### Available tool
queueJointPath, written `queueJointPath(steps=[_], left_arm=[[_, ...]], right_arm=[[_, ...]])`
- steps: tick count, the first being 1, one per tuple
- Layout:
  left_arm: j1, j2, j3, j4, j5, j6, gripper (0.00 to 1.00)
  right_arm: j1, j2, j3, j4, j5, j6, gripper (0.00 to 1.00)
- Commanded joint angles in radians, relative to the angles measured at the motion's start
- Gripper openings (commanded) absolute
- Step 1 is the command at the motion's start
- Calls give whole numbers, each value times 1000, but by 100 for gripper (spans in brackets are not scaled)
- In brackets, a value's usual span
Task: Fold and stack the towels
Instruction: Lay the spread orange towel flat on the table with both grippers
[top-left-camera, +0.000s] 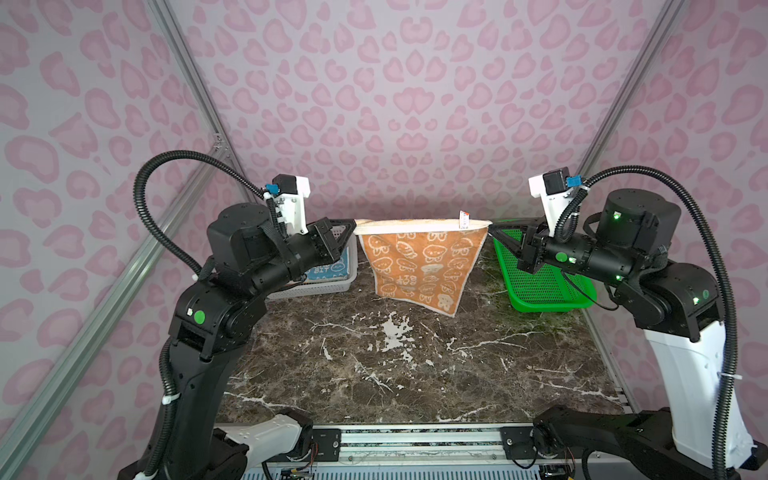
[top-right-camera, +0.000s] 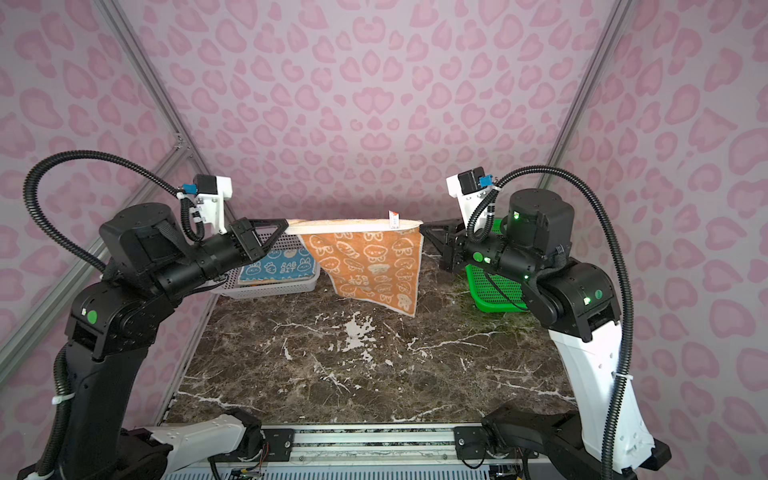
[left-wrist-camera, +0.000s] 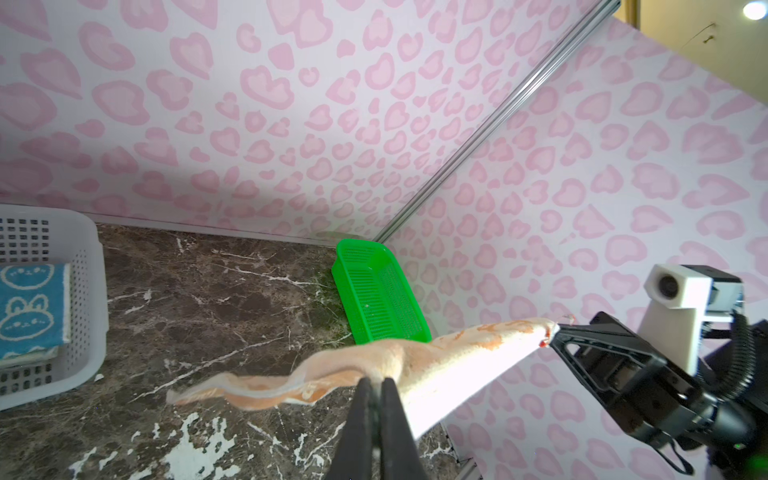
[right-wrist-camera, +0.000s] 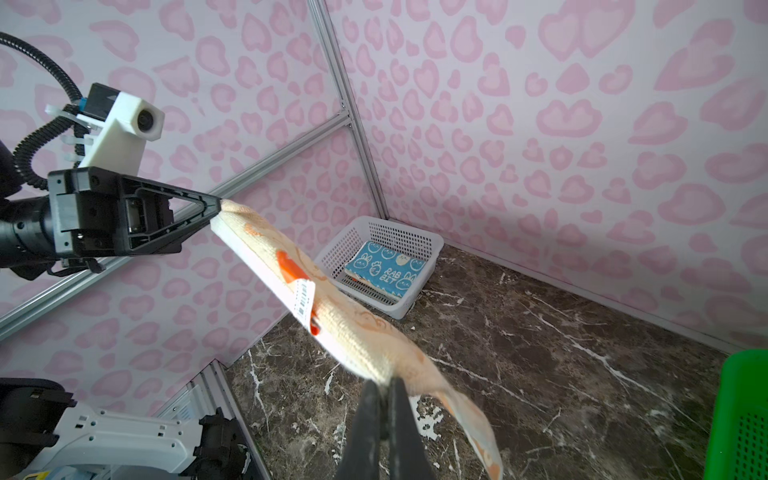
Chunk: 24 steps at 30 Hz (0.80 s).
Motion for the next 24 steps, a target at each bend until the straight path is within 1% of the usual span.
queueJointPath(steps=[1,3,6,9,11,13,16,18,20,24], left_arm=[[9,59,22,-25,-65,-39,2],[24,138,53,-44,-56,-30,2],[63,267,64,-18,-8,-14,2],[106,417,73,1,41,-5,2],[119,515,78,18,58,19,2],[127,618,106,11,49,43,2],[145,759,137,29,74,63,2],[149,851,177,10,72,89,2],[151,916,203,-11,67,111,2],[157,966,163,-4,51,125,2]], right_arm=[[-55,40,11,19,45,34,0],[-107,90,12,14,40,56,0],[-199,198,24,-24,38,79,0],[-271,308,-16,0,7,93,0],[-288,384,-35,6,7,81,0],[-287,455,-70,24,39,72,0],[-287,528,-146,94,44,76,0],[-287,571,-178,134,56,76,0],[-289,613,-186,155,61,71,0],[-289,694,-143,101,50,41,0]])
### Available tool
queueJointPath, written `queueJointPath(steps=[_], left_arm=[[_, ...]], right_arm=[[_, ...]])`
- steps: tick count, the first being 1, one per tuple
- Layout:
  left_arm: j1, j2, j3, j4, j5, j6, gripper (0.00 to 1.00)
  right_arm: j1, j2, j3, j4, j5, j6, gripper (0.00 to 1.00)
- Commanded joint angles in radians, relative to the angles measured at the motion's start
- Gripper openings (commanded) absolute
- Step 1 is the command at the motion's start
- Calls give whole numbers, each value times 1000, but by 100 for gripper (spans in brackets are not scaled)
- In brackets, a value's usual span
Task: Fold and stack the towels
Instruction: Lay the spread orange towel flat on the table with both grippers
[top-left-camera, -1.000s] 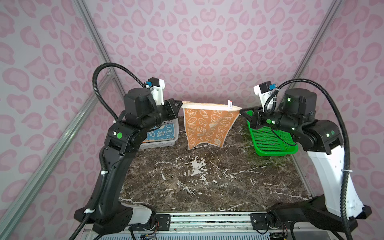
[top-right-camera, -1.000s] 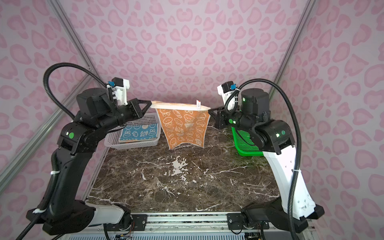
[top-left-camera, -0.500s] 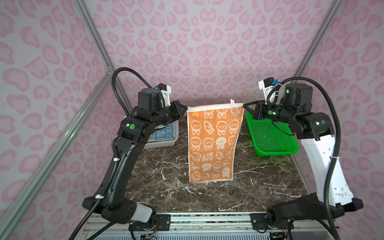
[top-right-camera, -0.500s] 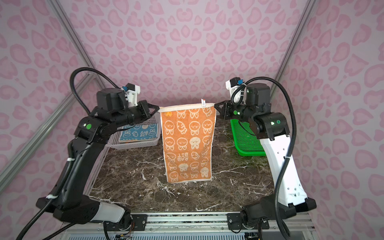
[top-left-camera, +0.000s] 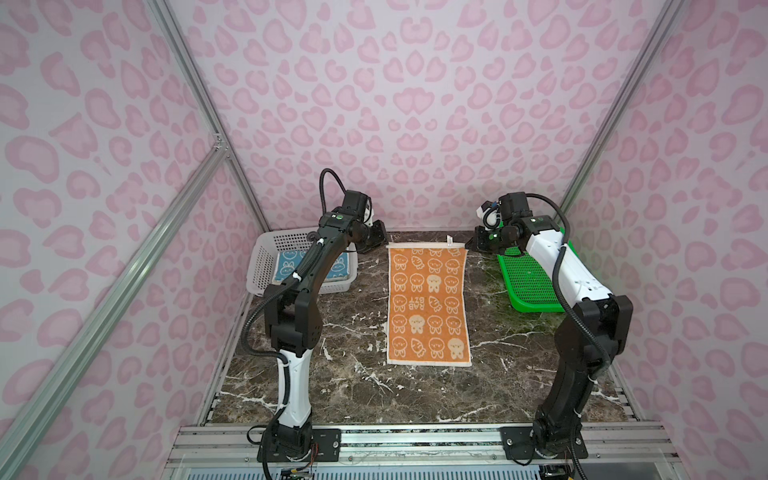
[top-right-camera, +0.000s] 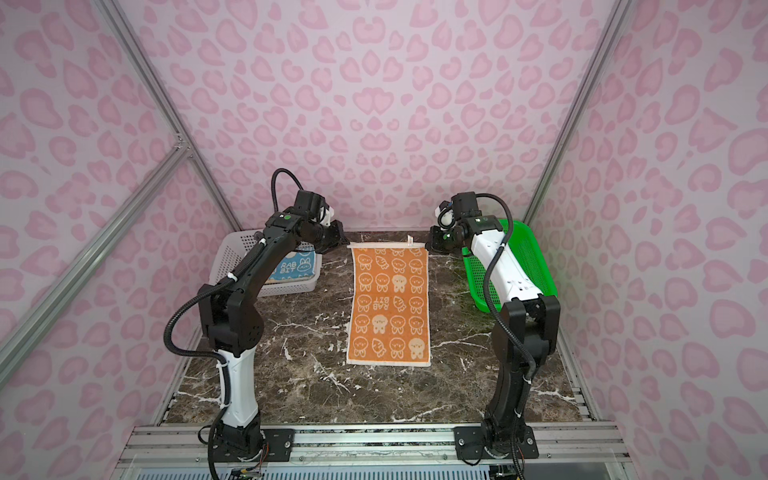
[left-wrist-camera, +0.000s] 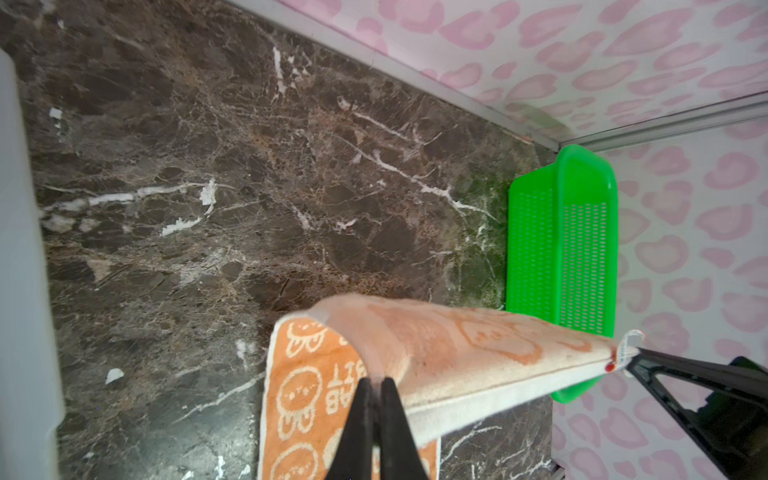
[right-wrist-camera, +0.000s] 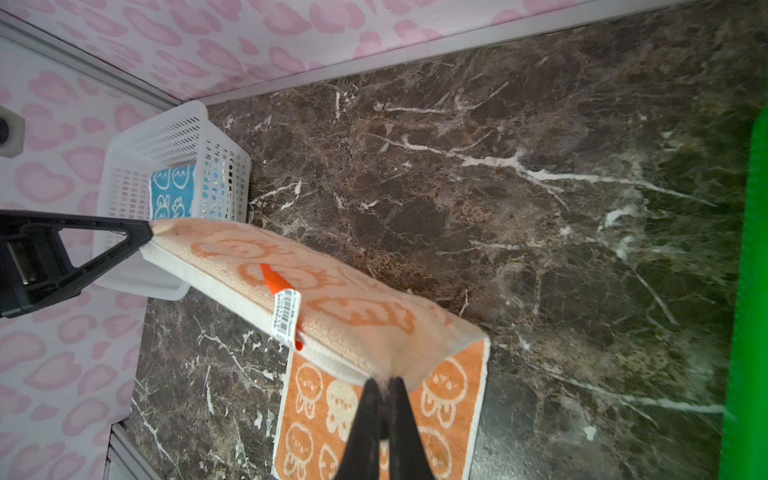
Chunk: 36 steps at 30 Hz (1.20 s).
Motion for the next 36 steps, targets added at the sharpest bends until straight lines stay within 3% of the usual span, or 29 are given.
queueJointPath(steps=[1,7,11,17,23,28,36], left_arm=[[12,17,-29,-18,-74,40,2],[5,-89,-239,55,-69,35,2],[-18,-216,-461,122,-78,28,2],[-123,-357,-768,165,-122,27,2],[-206,-360,-941,193,-168,21,2],[-211,-283,-911,208,-175,24,2],[-150,-92,-624,131,-205,80,2]], right_arm=[[-7,50,32,-40,67,-31,0],[18,-14,-180,20,77,-5,0],[44,-104,-364,76,98,18,0],[90,-211,-680,153,105,60,0],[118,-229,-872,236,92,97,0],[119,-166,-884,278,84,120,0],[82,0,-665,264,38,138,0]])
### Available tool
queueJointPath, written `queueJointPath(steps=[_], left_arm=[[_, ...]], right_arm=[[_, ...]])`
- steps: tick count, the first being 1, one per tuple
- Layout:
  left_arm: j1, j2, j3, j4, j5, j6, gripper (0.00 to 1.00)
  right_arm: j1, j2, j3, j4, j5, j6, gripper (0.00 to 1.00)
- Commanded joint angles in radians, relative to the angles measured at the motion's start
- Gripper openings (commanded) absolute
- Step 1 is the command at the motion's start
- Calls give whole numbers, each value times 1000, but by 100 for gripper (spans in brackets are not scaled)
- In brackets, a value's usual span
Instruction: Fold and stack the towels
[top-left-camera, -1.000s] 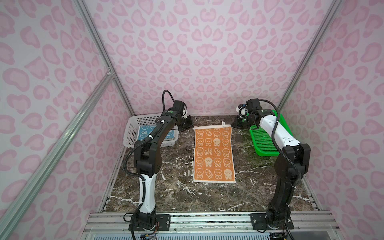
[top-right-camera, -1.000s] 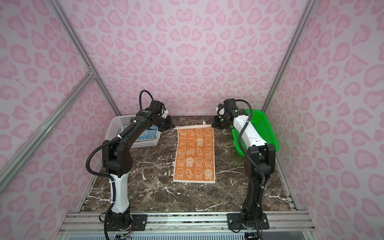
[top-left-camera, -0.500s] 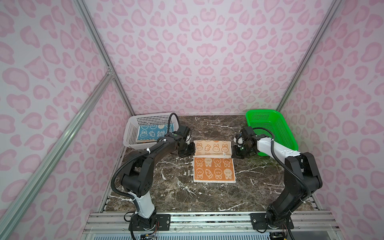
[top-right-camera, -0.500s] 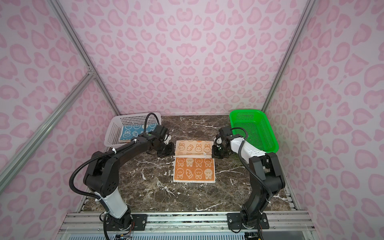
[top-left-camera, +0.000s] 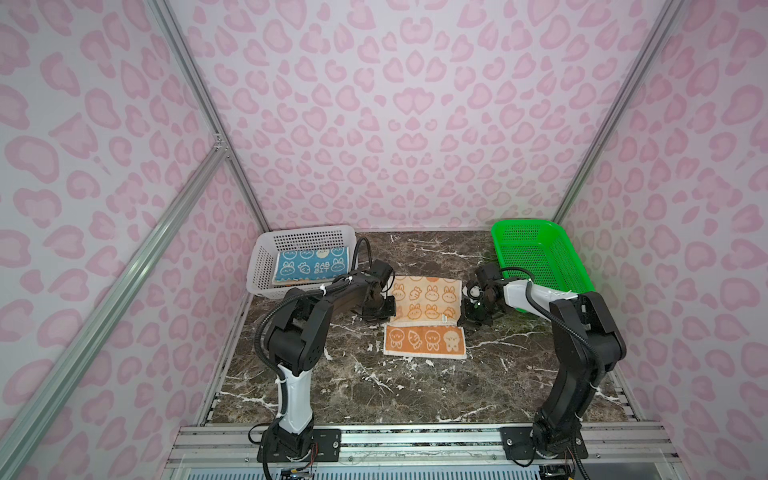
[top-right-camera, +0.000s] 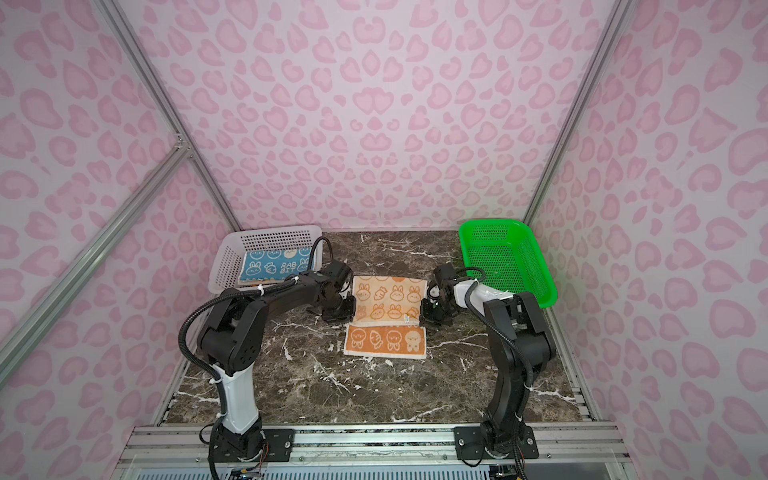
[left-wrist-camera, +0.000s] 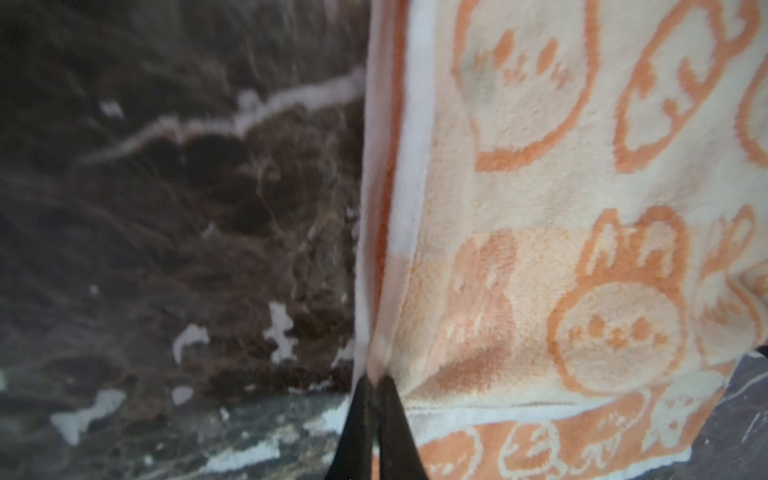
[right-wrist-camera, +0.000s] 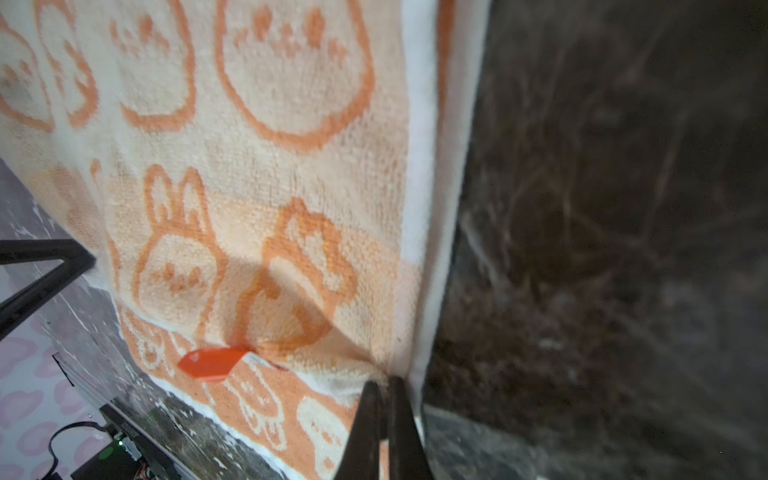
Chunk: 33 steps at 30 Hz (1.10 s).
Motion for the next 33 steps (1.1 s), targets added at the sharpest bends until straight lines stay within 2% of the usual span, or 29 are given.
queueJointPath(steps=[1,9,14,19,23,28,33], left_arm=[[43,54,113,-49,-29,31,2],[97,63,311,-146,-34,69,2],[99,29,306,-159,-33,78,2],[98,-37,242,-145,-30,67,2],[98,-105,158,-111,-8,49,2],[80,-171,-6,-47,21,24,2],[48,-195,-187,35,39,-11,2]], right_arm=[[-17,66,87,-16,49,7,0],[-25,94,379,-179,61,-25,0],[-23,58,412,-219,60,-32,0],[-10,-6,353,-223,75,-35,0],[7,-70,244,-204,90,-31,0],[40,-123,98,-153,103,-16,0],[67,-116,-60,-53,104,16,0]])
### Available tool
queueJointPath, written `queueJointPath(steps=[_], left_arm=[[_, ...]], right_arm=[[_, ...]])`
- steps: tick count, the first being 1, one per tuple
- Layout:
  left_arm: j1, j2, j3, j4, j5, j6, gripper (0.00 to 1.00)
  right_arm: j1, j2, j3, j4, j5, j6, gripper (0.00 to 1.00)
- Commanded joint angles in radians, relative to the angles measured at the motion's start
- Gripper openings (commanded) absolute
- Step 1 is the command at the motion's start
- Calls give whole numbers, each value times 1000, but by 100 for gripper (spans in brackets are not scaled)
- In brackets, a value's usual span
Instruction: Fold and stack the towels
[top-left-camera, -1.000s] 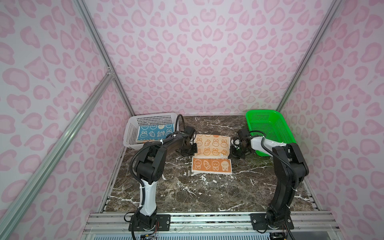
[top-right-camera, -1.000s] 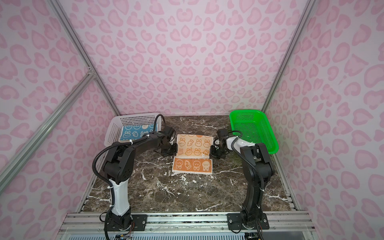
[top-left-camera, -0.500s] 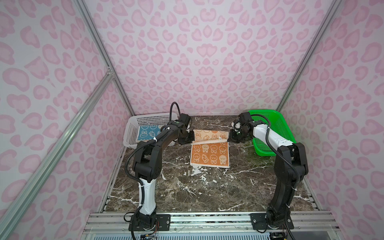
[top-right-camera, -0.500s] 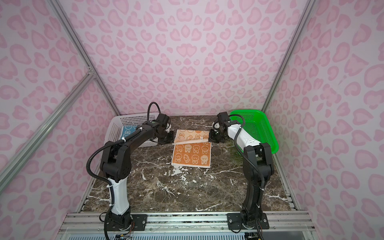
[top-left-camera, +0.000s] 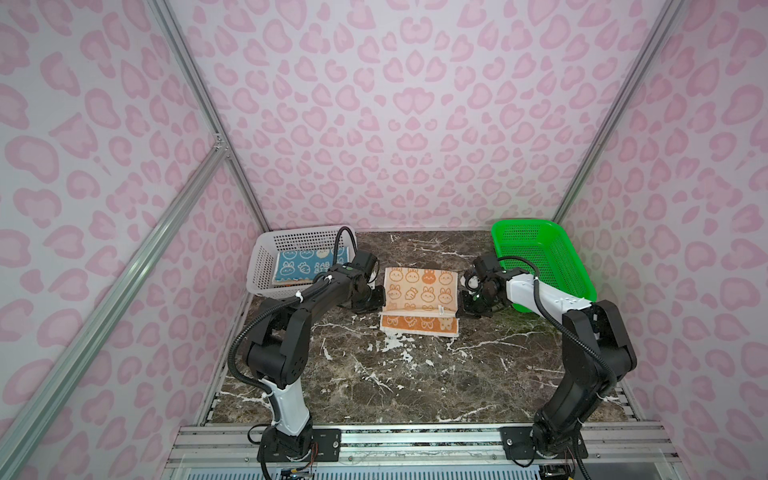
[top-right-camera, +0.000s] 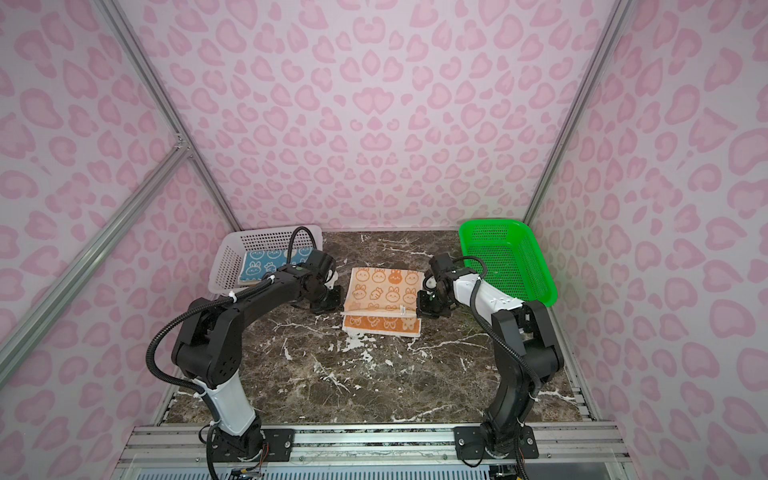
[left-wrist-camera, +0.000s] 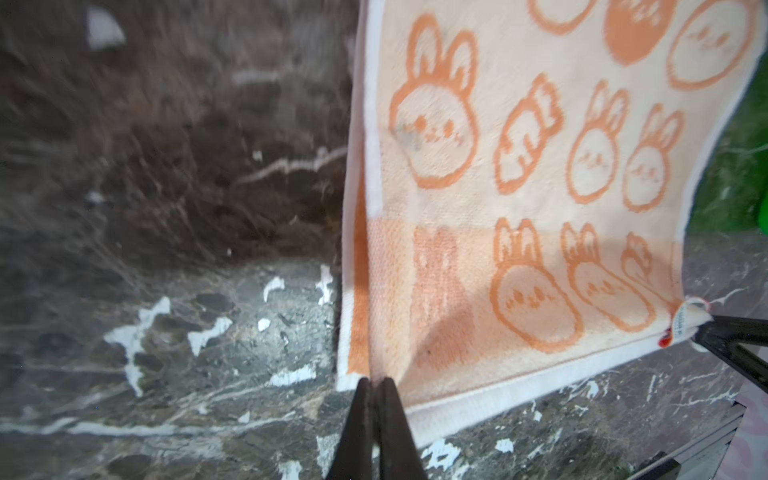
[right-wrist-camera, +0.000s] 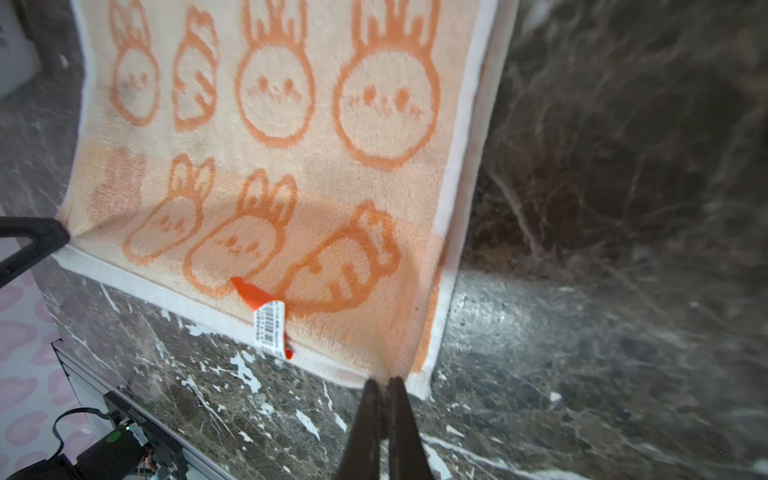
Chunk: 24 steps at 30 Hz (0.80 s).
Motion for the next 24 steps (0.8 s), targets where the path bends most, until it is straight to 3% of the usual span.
queueJointPath(steps=[1,9,15,24], left_arm=[[-16,-9,-73,47,-25,-28,2],[-28,45,-121,95,-29,-37,2],[-2,101,12,14,-70,3,2],[8,19,136,-75,-88,25,2]], right_arm=[[10,15,-73,61,58,29,0],[17,55,-120,129,50,52,0],[2,89,-7,79,35,40,0],[-12,1,109,-39,57,14,0]])
